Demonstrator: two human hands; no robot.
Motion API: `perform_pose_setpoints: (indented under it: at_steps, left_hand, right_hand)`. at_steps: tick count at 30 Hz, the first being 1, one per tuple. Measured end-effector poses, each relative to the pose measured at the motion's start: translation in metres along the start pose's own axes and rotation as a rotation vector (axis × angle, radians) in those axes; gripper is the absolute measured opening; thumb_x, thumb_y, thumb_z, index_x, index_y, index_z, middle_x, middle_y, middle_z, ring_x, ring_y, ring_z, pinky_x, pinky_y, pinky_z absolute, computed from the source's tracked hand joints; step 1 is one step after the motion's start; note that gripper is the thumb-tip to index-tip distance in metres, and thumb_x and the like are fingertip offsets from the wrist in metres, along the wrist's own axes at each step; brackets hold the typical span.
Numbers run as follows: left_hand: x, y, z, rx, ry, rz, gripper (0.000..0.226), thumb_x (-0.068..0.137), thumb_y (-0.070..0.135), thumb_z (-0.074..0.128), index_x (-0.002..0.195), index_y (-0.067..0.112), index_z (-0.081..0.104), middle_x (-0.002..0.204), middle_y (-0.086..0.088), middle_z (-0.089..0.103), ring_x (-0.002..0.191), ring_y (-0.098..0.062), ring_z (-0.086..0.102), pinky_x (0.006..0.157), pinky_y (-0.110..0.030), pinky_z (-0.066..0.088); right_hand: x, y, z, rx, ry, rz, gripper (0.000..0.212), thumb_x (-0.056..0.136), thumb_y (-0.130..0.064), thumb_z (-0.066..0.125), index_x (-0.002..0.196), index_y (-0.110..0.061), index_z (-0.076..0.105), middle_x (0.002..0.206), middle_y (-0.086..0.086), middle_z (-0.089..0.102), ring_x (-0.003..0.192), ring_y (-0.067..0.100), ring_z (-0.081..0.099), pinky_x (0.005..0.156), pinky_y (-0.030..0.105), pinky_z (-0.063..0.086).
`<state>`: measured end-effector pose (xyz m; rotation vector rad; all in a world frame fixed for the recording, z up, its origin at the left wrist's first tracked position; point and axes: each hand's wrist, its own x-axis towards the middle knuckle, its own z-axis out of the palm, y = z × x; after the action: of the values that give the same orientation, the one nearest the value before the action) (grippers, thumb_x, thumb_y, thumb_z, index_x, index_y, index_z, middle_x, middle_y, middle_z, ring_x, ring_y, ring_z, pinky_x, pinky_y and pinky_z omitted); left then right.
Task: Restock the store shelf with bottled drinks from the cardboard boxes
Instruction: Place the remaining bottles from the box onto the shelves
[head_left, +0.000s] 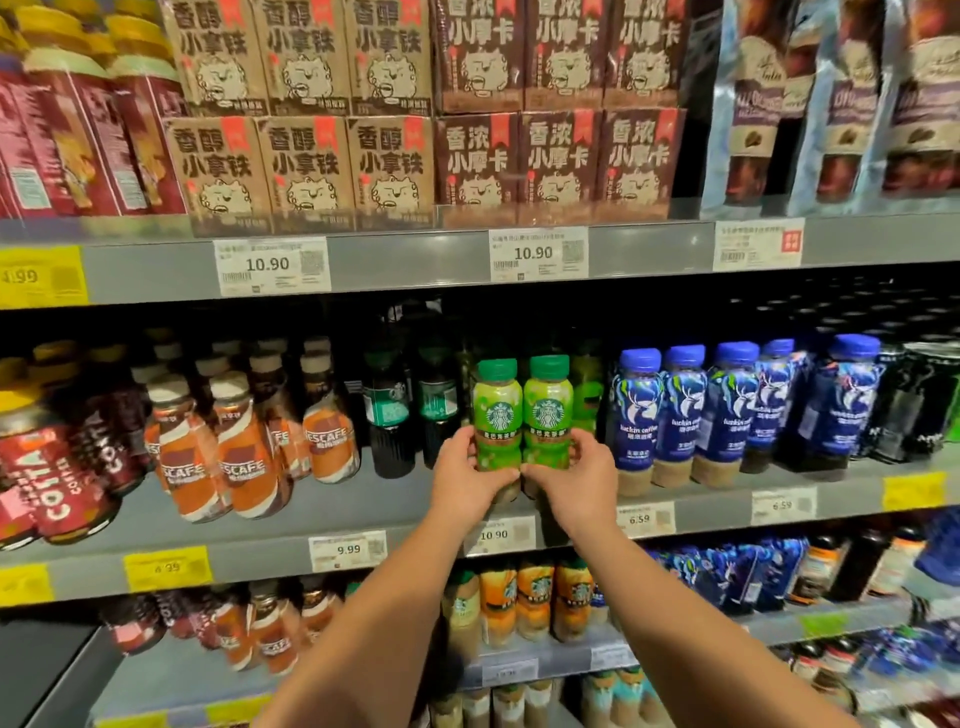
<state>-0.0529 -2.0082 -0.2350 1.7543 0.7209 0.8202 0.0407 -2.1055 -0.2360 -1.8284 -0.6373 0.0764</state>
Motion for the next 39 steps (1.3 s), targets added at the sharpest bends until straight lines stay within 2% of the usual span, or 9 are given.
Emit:
perform_pose_setpoints:
  at_steps: [2, 5, 9, 19, 22, 24, 29, 33, 39]
  left_hand:
    - [0.003, -0.001, -0.001, -0.016, -0.008, -0.024, 0.06, 0.068, 0.0, 0.082, 0.12, 0.007, 0.053, 0.112, -0.012, 0.063, 0.099, -0.022, 0.065, 0.086, -0.029, 0.054]
    - [0.004, -0.002, 0.001, 0.025, 0.006, -0.038, 0.062, 0.064, 0.008, 0.085, 0.119, 0.009, 0.055, 0.11, -0.009, 0.064, 0.098, -0.021, 0.065, 0.089, -0.035, 0.053]
    - [0.002, 0.0, 0.01, 0.061, 0.046, -0.023, 0.052, 0.062, 0.015, 0.087, 0.104, 0.015, 0.056, 0.106, -0.007, 0.066, 0.095, -0.019, 0.065, 0.086, -0.034, 0.054]
    - [-0.002, 0.003, 0.014, 0.082, -0.051, -0.013, 0.059, 0.067, 0.021, 0.085, 0.12, 0.013, 0.061, 0.115, -0.004, 0.065, 0.1, -0.015, 0.064, 0.093, -0.033, 0.051]
    - [-0.007, 0.006, 0.014, 0.072, -0.085, -0.002, 0.064, 0.071, 0.02, 0.083, 0.129, 0.011, 0.057, 0.122, -0.003, 0.062, 0.102, -0.009, 0.06, 0.089, -0.022, 0.047]
    - [-0.013, 0.008, 0.014, 0.091, -0.1, -0.015, 0.067, 0.073, 0.022, 0.081, 0.133, 0.009, 0.052, 0.128, -0.007, 0.06, 0.112, -0.016, 0.059, 0.096, -0.029, 0.048]
    - [-0.03, 0.019, -0.005, 0.579, -0.091, 0.12, 0.046, 0.082, 0.039, 0.067, 0.121, 0.016, 0.057, 0.116, -0.003, 0.06, 0.107, -0.023, 0.056, 0.083, -0.034, 0.048]
    - [-0.041, 0.026, -0.03, 0.927, -0.182, 0.135, 0.036, 0.086, 0.038, 0.057, 0.115, 0.016, 0.06, 0.115, -0.004, 0.061, 0.108, -0.027, 0.056, 0.083, -0.037, 0.05]
    - [-0.068, 0.023, -0.067, 1.181, -0.203, 0.134, 0.03, 0.087, 0.034, 0.053, 0.112, 0.018, 0.06, 0.114, -0.006, 0.061, 0.107, -0.028, 0.056, 0.078, -0.037, 0.047]
  right_hand:
    - [-0.002, -0.002, 0.002, -0.051, 0.05, 0.006, 0.062, 0.068, -0.026, 0.084, 0.122, -0.01, 0.058, 0.112, 0.008, 0.061, 0.102, 0.021, 0.058, 0.089, 0.033, 0.048]
    - [-0.01, -0.001, 0.001, -0.04, 0.136, 0.021, 0.058, 0.07, -0.026, 0.083, 0.12, -0.009, 0.058, 0.109, 0.007, 0.064, 0.098, 0.021, 0.059, 0.08, 0.029, 0.046]
    - [-0.014, 0.0, -0.002, -0.036, 0.208, 0.083, 0.055, 0.073, -0.027, 0.081, 0.119, -0.009, 0.058, 0.107, 0.006, 0.065, 0.093, 0.019, 0.058, 0.077, 0.03, 0.047]
    - [-0.017, 0.001, -0.008, -0.11, 0.321, 0.107, 0.056, 0.074, -0.03, 0.08, 0.122, -0.009, 0.061, 0.115, 0.008, 0.064, 0.107, 0.025, 0.058, 0.089, 0.037, 0.048]
    - [-0.015, 0.003, -0.013, -0.053, 0.326, 0.156, 0.049, 0.072, -0.03, 0.081, 0.112, -0.01, 0.062, 0.103, 0.008, 0.065, 0.096, 0.025, 0.06, 0.079, 0.035, 0.048]
    - [-0.019, 0.004, -0.017, -0.017, 0.327, 0.15, 0.038, 0.073, -0.029, 0.08, 0.099, -0.011, 0.059, 0.093, 0.007, 0.062, 0.088, 0.026, 0.06, 0.068, 0.029, 0.042]
    - [-0.028, -0.008, -0.025, -0.431, 0.037, -0.079, 0.009, 0.08, -0.02, 0.06, 0.074, -0.016, 0.054, 0.078, 0.006, 0.061, 0.078, 0.03, 0.058, 0.059, 0.029, 0.036]
    - [-0.036, -0.035, -0.021, -1.034, -0.278, -0.325, 0.026, 0.085, -0.027, 0.056, 0.106, -0.013, 0.063, 0.104, 0.01, 0.065, 0.097, 0.031, 0.063, 0.069, 0.033, 0.046]
    - [-0.059, -0.056, 0.003, -1.177, -0.488, -0.322, 0.035, 0.084, -0.028, 0.057, 0.116, -0.013, 0.059, 0.115, 0.008, 0.061, 0.104, 0.029, 0.06, 0.07, 0.033, 0.042]
